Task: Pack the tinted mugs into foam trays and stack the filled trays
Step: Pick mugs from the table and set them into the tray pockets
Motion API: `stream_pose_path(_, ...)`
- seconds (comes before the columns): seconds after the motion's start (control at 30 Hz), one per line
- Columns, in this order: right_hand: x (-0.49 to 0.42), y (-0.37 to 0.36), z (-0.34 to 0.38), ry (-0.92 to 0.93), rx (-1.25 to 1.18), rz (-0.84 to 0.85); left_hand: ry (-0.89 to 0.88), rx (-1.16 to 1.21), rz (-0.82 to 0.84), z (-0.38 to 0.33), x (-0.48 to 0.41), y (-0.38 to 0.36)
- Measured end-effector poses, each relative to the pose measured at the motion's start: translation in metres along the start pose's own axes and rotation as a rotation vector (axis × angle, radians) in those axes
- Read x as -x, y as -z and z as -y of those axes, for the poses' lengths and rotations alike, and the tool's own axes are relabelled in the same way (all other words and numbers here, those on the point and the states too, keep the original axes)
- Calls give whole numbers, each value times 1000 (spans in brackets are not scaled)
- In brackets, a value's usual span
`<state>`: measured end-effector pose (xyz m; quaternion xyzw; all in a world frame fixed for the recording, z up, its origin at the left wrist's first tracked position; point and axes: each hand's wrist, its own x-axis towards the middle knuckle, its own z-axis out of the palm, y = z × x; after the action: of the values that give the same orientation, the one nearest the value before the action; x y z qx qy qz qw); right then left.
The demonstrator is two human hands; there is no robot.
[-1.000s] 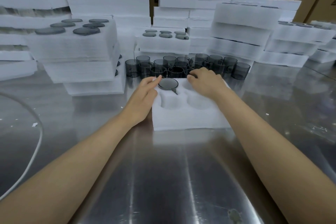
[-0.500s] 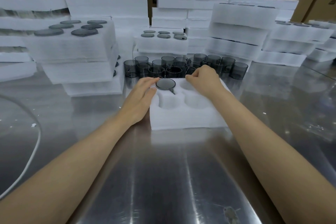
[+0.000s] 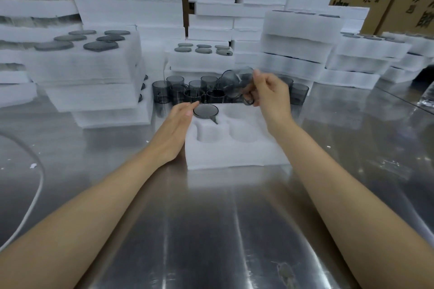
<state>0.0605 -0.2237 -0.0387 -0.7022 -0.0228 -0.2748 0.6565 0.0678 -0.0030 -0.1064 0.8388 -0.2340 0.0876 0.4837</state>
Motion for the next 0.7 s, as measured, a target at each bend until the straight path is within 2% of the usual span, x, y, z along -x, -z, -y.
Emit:
stream_pose_path(0.07, 3, 2, 1, -72, 6, 73, -8, 11, -9, -1, 1, 0)
stream_pose_path(0.2, 3, 6, 3, -150, -40, 108, -2, 21, -21, -3, 2, 0)
stream_pose_path(0.37, 1, 14, 6, -167, -58, 135, 19, 31, -10, -3, 1, 0)
stream_pose_path(0.47, 2, 15, 6, -72, 15, 47, 28, 38, -4, -2, 0, 0)
stream_pose_path(0.57, 5, 12, 2, 59, 132, 44, 40, 34, 2, -2, -1, 0)
stream_pose_path(0.7, 9, 9, -2, 277, 543, 87, 35, 10, 9, -2, 1, 0)
